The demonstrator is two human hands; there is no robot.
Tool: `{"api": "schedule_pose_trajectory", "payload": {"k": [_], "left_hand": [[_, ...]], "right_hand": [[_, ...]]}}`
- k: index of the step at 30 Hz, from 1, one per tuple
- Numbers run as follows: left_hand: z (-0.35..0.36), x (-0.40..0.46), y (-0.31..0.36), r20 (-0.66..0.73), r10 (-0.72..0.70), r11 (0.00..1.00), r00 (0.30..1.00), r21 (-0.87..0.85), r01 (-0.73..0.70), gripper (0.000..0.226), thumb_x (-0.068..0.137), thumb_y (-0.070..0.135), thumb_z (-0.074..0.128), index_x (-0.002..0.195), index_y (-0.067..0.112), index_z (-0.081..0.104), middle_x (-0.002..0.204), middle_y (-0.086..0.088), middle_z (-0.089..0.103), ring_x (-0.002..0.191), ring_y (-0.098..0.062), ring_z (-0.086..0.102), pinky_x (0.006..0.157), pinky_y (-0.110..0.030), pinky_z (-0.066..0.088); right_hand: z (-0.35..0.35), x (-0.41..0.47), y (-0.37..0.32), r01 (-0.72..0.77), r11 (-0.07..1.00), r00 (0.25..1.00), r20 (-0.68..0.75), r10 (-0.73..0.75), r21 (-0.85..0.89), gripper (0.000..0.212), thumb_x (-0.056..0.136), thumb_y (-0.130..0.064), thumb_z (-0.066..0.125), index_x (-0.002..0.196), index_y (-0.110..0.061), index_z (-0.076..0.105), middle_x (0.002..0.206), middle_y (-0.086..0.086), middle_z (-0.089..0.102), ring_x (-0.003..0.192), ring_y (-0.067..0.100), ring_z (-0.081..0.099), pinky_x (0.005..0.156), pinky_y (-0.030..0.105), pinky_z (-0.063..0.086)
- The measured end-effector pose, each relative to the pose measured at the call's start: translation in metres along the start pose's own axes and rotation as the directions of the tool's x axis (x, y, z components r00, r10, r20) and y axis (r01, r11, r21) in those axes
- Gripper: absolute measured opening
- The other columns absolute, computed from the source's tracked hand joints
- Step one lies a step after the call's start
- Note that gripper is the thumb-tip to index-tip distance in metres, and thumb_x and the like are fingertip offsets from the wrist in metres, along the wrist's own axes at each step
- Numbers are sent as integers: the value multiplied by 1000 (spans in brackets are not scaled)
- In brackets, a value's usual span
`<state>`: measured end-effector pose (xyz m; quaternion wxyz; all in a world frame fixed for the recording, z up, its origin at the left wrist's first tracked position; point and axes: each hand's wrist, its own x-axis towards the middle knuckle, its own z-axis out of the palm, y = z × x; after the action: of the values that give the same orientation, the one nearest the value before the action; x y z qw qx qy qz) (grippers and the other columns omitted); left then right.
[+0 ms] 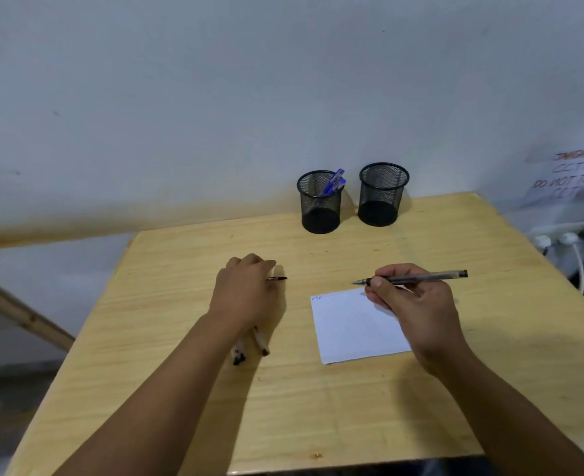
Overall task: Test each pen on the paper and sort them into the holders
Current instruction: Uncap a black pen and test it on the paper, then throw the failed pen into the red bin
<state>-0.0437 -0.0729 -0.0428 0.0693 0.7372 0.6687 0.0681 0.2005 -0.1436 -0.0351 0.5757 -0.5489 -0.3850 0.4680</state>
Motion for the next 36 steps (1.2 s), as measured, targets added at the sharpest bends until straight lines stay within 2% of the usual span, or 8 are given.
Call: {"api": "schedule_pose_trajectory", "payload": {"k": [6, 9, 11, 14, 17, 22, 29, 36], "left_hand": [[0, 4, 5, -26, -44, 999, 999, 24, 45, 28, 96, 34, 48, 117, 38, 66, 118, 7, 64, 109, -25, 54, 87, -38, 38], [-2, -2, 15, -57, -85, 987, 995, -139, 76, 19, 95, 40, 50, 107, 40, 65, 104, 14, 70, 103, -19, 60, 89, -38, 38], [-7, -14, 28, -81, -62, 961, 995, -272, 38, 14, 94, 40, 56, 104, 41, 65, 97, 22, 69, 96, -9, 61, 86, -34, 41], [-15, -33, 50, -100, 0, 863, 995, -503, -51, 9, 90, 35, 67, 99, 37, 69, 88, 25, 68, 87, 6, 58, 71, -18, 41], [-15, -44, 68, -103, 43, 774, 994, -626, -98, 11, 85, 30, 74, 93, 37, 72, 85, 29, 69, 83, 4, 59, 67, -16, 42], [-16, -49, 92, -119, 97, 696, 988, -701, -153, 21, 81, 21, 78, 82, 41, 70, 83, 29, 69, 80, 6, 60, 69, -6, 41], [-11, -52, 113, -70, 121, 673, 990, -728, -133, 17, 77, 20, 81, 82, 34, 75, 81, 24, 71, 83, 2, 64, 74, -10, 45], [-8, -54, 136, -51, 173, 626, 984, -765, -150, 16, 77, 14, 81, 80, 29, 78, 81, 20, 73, 84, 3, 65, 75, -9, 45]], "right_hand": [[-11, -7, -5, 10, 1000, 1000, -15, -10, 30, 14, 82, -1, 74, 93, -7, 68, 83, 11, 77, 82, 26, 75, 82, 37, 60], [-15, -9, -9, 25, 998, 1000, -11, -24, 54, 12, 81, 0, 74, 90, -6, 68, 80, 12, 76, 80, 28, 75, 76, 31, 61], [-18, -9, -11, 36, 998, 999, -22, -34, 57, 11, 81, -2, 75, 89, -7, 69, 80, 12, 77, 80, 30, 74, 77, 33, 60], [-20, -10, -15, 50, 998, 998, -45, -48, 28, 11, 81, -4, 76, 89, -10, 71, 80, 9, 77, 80, 27, 75, 80, 39, 60], [-20, -11, -18, 78, 997, 996, -36, -79, -3, 11, 81, -4, 76, 88, -11, 71, 79, 7, 77, 78, 24, 75, 78, 38, 60], [-26, -13, -19, 125, 991, 992, -1, -126, -40, 12, 80, -3, 76, 86, -10, 70, 76, 4, 76, 73, 20, 75, 75, 33, 61], [-44, -17, -14, 173, 985, 983, 64, -172, -13, 11, 80, 3, 75, 86, -5, 70, 74, 11, 75, 69, 22, 72, 66, 22, 55], [-63, -22, -8, 162, 987, 986, 47, -162, -9, 14, 77, 7, 76, 85, -4, 75, 78, 8, 77, 70, 19, 73, 64, 21, 55]]}}
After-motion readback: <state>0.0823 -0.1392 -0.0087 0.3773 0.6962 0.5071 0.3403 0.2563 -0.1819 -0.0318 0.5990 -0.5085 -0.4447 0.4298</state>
